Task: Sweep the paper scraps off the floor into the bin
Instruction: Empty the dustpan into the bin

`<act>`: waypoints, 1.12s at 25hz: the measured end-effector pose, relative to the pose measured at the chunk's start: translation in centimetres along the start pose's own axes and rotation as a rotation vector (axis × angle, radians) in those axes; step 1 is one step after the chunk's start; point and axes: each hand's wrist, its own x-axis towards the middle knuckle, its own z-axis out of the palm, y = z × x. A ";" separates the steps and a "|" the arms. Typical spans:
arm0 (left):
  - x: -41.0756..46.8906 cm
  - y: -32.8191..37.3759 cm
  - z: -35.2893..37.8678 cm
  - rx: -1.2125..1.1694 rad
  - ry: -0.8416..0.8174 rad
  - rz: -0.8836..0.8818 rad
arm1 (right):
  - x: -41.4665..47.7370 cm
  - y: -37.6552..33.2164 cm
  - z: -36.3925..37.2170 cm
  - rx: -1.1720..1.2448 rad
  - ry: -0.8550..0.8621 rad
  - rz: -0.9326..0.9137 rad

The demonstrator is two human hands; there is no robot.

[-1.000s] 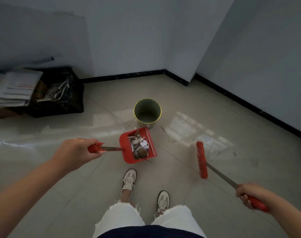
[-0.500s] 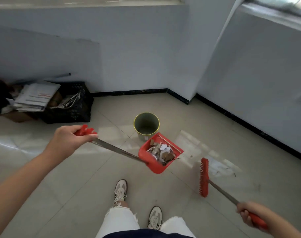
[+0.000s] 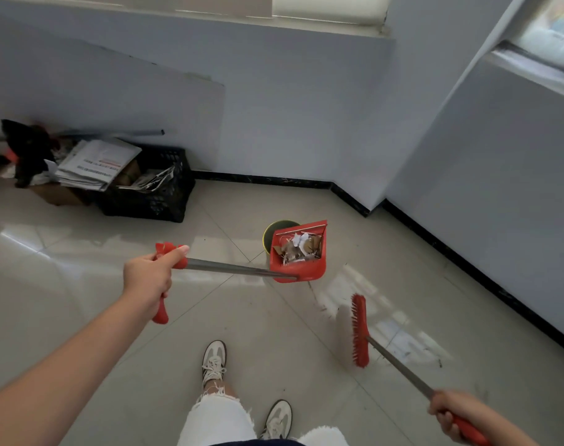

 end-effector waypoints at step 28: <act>1.9 -8.5 0.7 -0.686 0.028 -0.567 | -2.0 -4.1 1.7 -0.004 0.019 -0.027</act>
